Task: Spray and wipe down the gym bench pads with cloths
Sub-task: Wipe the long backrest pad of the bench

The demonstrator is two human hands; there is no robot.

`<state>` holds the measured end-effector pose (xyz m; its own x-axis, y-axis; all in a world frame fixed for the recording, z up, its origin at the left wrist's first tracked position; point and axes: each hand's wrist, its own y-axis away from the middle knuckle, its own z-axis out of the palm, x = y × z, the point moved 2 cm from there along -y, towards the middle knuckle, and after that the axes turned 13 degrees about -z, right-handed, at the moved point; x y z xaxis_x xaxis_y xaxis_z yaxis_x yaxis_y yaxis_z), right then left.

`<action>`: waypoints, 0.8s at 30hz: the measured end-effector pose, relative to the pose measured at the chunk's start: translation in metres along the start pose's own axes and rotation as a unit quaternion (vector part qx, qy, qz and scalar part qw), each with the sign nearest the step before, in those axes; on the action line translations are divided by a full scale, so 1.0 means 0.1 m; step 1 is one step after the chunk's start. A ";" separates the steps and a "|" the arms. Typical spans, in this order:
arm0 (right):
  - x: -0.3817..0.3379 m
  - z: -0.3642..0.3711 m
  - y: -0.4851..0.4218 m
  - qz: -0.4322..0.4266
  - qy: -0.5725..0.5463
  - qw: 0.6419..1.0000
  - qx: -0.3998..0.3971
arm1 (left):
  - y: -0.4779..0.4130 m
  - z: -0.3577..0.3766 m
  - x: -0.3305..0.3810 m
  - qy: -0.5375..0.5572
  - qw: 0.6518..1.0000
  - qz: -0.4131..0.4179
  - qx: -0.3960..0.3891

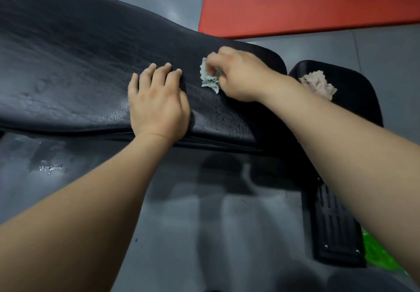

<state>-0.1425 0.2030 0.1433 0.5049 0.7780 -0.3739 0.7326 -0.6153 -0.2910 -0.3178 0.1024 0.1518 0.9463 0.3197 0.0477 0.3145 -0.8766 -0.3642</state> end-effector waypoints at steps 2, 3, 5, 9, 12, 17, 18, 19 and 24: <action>-0.12 0.04 0.18 -0.024 -0.009 1.000 -0.007 | 0.00 0.00 0.01 0.002 1.000 0.004 0.001; -0.19 0.05 0.30 -0.035 -0.013 0.999 -0.018 | 0.01 -0.01 0.01 0.002 1.000 0.003 0.000; -0.30 0.03 0.58 -0.055 -0.027 0.997 -0.037 | 0.00 -0.03 0.02 -0.004 1.000 0.003 -0.003; -0.35 0.00 0.88 -0.057 -0.049 0.996 -0.053 | 0.00 -0.02 0.03 -0.019 1.000 0.001 -0.007; -0.25 0.01 0.59 -0.026 -0.037 0.999 -0.030 | 0.00 -0.01 0.02 -0.026 1.000 -0.004 -0.010; -0.14 0.03 0.17 0.028 -0.036 0.999 0.000 | 0.01 -0.02 0.04 -0.026 1.000 -0.007 -0.009; -0.18 0.03 0.20 0.024 -0.037 0.999 0.000 | 0.02 -0.03 0.04 -0.027 1.000 -0.007 -0.010; -0.25 0.03 0.27 0.013 -0.037 0.999 -0.005 | 0.02 -0.03 0.03 -0.026 1.000 -0.007 -0.012; -0.48 -0.03 0.97 -0.027 -0.062 0.997 -0.041 | 0.03 -0.06 0.04 -0.025 0.999 -0.009 -0.020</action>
<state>-0.0943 0.1063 0.1353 0.4073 0.7854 -0.4661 0.7944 -0.5564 -0.2435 -0.3120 0.0987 0.1561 0.9356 0.3529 0.0072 0.3359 -0.8839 -0.3254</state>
